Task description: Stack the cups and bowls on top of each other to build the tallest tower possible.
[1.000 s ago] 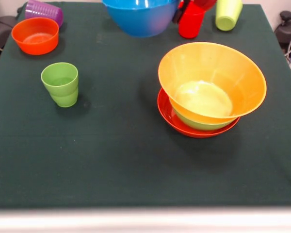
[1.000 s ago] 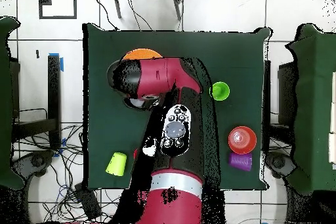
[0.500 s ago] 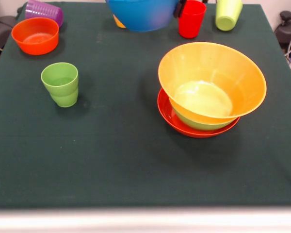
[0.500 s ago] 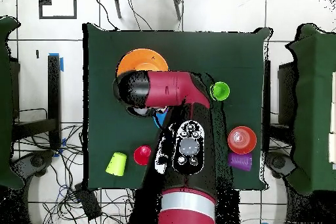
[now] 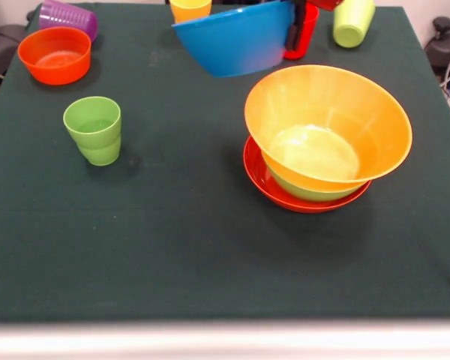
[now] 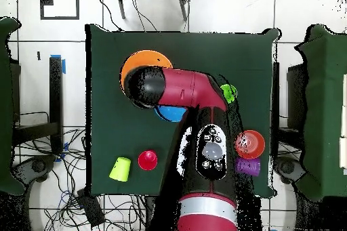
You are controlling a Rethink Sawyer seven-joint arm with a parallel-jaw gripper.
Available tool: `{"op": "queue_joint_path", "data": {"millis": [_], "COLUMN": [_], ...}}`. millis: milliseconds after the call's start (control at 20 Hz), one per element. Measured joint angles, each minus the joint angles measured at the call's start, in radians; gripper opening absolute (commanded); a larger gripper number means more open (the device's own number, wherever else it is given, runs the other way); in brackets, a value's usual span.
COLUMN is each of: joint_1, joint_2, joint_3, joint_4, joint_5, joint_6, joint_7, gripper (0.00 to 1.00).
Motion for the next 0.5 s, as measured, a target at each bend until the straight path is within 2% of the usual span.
{"op": "queue_joint_path", "data": {"millis": [500], "joint_1": [-0.004], "joint_2": [-0.001], "joint_3": [0.047], "joint_4": [0.0], "joint_5": [0.074], "joint_6": [-0.013], "joint_7": [0.0], "gripper": [0.0]}}
